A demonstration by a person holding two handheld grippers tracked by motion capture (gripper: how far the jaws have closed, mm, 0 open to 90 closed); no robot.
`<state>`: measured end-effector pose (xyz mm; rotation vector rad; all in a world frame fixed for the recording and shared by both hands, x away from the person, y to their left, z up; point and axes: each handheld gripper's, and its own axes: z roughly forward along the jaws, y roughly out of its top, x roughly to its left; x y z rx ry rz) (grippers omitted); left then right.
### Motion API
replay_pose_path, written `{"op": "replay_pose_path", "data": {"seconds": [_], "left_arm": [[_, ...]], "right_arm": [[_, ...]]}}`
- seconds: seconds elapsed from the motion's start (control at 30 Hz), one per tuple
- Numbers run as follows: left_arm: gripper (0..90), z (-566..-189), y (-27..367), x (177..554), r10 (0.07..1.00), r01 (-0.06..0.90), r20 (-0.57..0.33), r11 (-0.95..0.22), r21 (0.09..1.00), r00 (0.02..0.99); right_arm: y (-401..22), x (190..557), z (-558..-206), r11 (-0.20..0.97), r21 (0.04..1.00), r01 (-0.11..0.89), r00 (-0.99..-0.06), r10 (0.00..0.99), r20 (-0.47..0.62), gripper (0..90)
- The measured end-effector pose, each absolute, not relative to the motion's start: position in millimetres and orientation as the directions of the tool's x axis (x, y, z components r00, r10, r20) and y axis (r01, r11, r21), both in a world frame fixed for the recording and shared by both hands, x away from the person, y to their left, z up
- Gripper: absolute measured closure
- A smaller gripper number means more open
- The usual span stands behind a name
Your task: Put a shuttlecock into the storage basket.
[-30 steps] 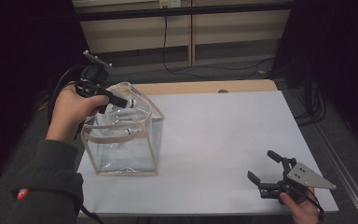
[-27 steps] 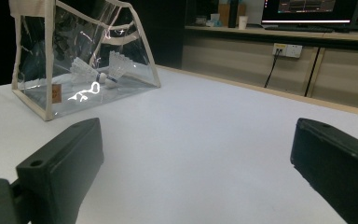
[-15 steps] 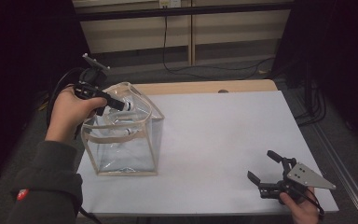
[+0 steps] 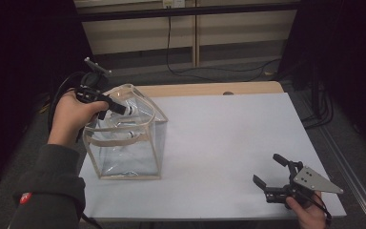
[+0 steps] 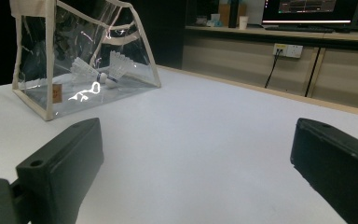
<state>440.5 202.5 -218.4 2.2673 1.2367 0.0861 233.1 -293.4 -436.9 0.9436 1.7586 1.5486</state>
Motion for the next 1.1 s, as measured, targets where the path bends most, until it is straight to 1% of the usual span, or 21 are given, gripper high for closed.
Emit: {"op": "replay_pose_path", "data": {"seconds": [0.73, 1.1], "left_arm": [[87.7, -240.4, 201.8, 448.7, 0.81, 0.781, -0.21, -0.405, 0.475, 0.547], [87.7, -246.1, 200.8, 451.2, 0.807, 0.782, -0.215, -0.409, 0.47, 0.55]], "right_arm": [[-293.9, 233.2, -436.8, 0.065, 0.991, 0.118, -0.564, 0.825, 0.013, 2.2], [-293.9, 233.1, -436.7, 0.066, 0.991, 0.117, -0.564, 0.826, 0.012, 2.2]]}}
